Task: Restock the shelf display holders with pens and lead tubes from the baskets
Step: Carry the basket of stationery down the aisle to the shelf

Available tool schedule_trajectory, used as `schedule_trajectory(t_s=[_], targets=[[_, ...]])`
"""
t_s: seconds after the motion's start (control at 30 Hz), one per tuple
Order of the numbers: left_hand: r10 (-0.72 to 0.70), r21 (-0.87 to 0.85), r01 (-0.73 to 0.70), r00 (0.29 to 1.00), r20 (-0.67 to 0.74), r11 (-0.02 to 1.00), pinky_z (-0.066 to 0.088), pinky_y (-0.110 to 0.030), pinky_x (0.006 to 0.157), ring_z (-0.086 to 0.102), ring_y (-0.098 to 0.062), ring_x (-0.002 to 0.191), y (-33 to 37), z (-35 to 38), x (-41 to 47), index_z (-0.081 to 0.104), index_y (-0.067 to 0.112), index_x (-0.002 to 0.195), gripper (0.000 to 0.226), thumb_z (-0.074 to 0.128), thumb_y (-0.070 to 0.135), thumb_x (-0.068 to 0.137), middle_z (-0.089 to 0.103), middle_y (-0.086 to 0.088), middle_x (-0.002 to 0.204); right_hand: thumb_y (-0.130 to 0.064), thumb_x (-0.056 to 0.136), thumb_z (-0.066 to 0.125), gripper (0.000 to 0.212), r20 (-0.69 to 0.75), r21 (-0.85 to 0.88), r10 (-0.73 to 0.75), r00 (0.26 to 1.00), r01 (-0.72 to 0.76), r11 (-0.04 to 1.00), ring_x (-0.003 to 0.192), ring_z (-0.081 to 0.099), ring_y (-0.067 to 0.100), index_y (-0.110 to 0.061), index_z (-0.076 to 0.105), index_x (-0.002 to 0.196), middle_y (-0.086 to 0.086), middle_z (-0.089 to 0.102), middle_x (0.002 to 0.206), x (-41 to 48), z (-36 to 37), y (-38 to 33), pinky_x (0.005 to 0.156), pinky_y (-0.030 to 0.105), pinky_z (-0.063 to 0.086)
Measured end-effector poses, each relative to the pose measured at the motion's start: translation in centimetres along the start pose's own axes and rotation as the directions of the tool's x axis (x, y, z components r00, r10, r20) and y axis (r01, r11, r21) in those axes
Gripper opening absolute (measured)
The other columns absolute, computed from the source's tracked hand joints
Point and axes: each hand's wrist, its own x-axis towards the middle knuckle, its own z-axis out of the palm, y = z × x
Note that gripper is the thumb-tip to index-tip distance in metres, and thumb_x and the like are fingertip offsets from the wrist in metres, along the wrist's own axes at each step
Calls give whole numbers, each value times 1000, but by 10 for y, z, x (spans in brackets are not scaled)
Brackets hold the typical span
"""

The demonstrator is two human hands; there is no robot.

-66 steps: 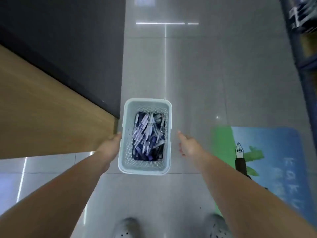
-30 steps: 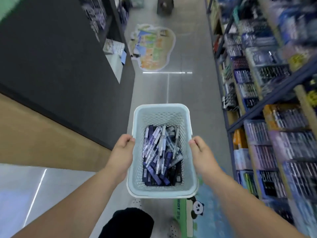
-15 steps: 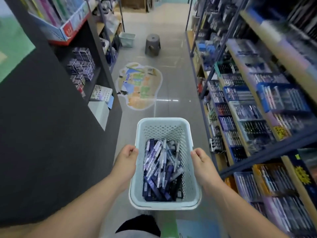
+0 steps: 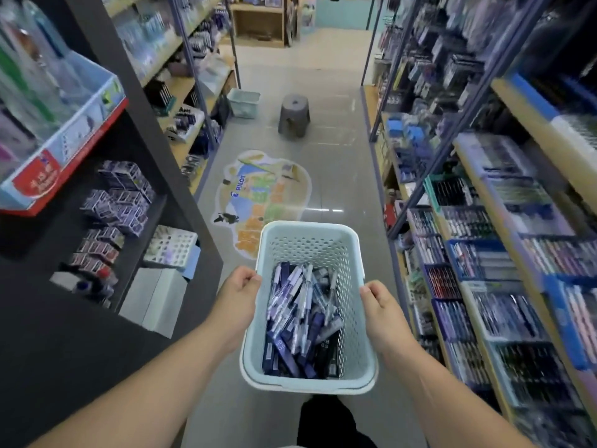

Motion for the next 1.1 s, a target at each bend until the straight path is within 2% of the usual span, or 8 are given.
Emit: schedule_trajectory(t_s=[0.13,0.23,0.33,0.43,0.6,0.77,0.93,1.1], targets=[[-17,-8,17,998,-68,1000,34,-33,68,40,-18,74,47,21,86,51,9,93,22,46,26,105,45,-5,81,-37,106,42,33,81,16,-7,997,5,1000,64,40,12,-10,48,88,-1,46,73,106,-15,-31,61,32,33],[-41,-10,40,994,-99,999,33,-34,68,40,-15,72,83,31,144,53,16,90,21,46,28,105,45,0,77,-38,107,40,34,129,-28,-45,991,49,998,59,35,8,-10,47,89,-3,43,72,180,-30,-66,57,28,31],[-54,-23,52,991,-125,998,35,-31,65,43,-11,68,119,40,201,53,25,83,23,46,29,105,50,17,66,-39,107,40,33,155,-39,-75,985,82,996,60,36,7,-12,48,89,-4,43,72,250,-39,-101,59,29,32],[-44,-17,42,990,-133,999,34,-31,61,45,-7,63,152,44,262,53,23,83,24,45,29,106,51,22,59,-37,107,40,31,156,-49,-75,985,84,995,52,36,1,-15,49,87,-6,45,70,319,-40,-130,55,24,33],[-70,-60,64,992,-103,996,38,-36,69,47,-21,74,187,43,387,55,15,90,23,45,30,105,52,-8,81,-37,107,40,31,148,-102,-70,987,86,991,57,40,4,-15,53,89,-3,50,73,440,-21,-172,53,20,34],[-79,-30,78,996,-42,996,38,-36,72,46,-19,74,219,20,523,54,22,86,24,45,36,104,52,-5,80,-37,107,41,33,134,-87,-35,990,47,995,66,41,12,-10,51,91,0,49,75,554,9,-228,60,29,35],[-67,-1,67,997,-31,998,32,-31,58,37,-10,55,277,-8,637,51,25,78,28,45,33,104,43,9,60,-41,106,41,34,124,-81,-1,992,11,997,68,45,13,-11,53,93,0,53,77,662,34,-296,63,31,38],[-41,8,42,998,-53,999,39,-35,67,46,-20,71,330,-24,762,54,15,91,22,45,29,105,51,-8,79,-39,106,41,32,143,-60,19,990,-10,998,69,48,14,-14,55,93,1,55,80,780,58,-352,63,31,40]])
